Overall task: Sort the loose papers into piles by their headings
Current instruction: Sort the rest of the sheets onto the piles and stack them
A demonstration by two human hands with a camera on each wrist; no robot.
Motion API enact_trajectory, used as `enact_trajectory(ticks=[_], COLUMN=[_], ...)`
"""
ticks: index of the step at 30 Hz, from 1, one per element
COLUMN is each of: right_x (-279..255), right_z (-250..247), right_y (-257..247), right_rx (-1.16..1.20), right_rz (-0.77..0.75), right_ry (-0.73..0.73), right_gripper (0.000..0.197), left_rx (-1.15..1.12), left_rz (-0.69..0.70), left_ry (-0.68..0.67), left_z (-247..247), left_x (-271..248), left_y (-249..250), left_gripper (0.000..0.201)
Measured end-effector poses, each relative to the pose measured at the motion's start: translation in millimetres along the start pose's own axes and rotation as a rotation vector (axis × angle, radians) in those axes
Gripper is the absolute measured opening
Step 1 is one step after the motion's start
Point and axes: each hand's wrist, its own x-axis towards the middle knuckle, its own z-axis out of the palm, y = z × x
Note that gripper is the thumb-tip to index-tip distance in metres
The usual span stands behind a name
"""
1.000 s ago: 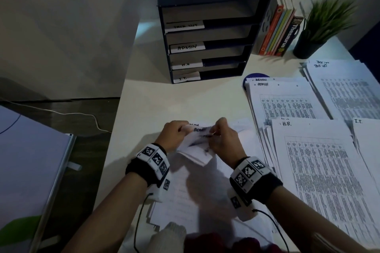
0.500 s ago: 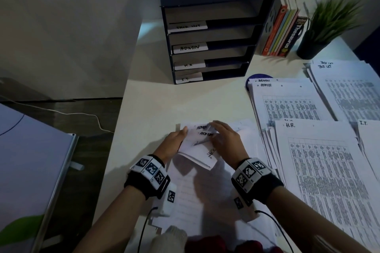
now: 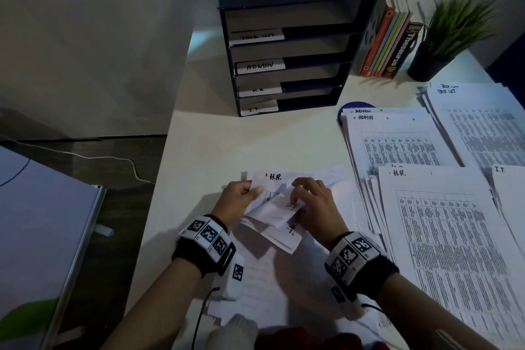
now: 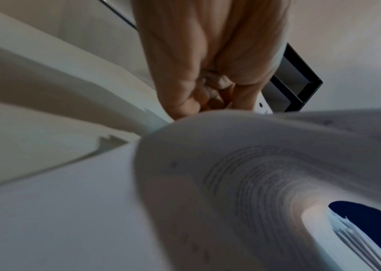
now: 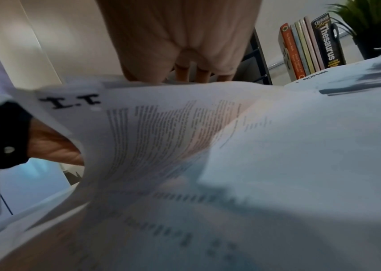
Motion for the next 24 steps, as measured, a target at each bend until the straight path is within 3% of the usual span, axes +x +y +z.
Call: enact_trajectory(ticks=[1,4,6,9,11,13,15,16,20,24], right_x=[1,8,13,19,20,14,5,0,-9,-10], right_z=[-1,-4,-6,-7,-8,-7,-4,-3,-2,-2], right_y=[0,-5,-7,-4,-2,-1,-1,-1,-1,0], right_rx=[0.001,-0.135,-0.248,-0.287,-0.244,-0.196,-0.181,-0.173,-0.15,-0.133], right_rz=[0.012,0.057,0.073,0.035,-0.046,-0.116,-0.144,-0.139,-0.119,-0.131], right_ry=[0.016,0.047,0.077,0.066,0.036,-0.032,-0.098,-0.113,-0.104,-0.074], right_gripper=[0.046,0.024,0.015,0.01,0.015,0.017,0.018,0.017,0.012,0.013], left_rx=[-0.014,-0.013,0.023,0.039,-0.019,0.002,0.245,0.403,0.723,0.898], left_rz=[0.004,-0.018,-0.065,-0.109,-0.134,-0.078,0.034,0.085,0.075,0.15], left_ry=[-0.02,-0.031,-0.034,-0.054,-0.097,-0.06,0.059,0.091,0.017,-0.007], left_z=[1,0,0,3,4,4,1,0,-4,-6], left_x=[0,2,4,-4,-6,-3,8,14,28,30], left_y=[0,-1,-1,14,17,21,18,17,18,21], left_gripper=[0.018,0.063,0.073,0.057,0.057,0.047,0.029,0.031,0.046,0.041])
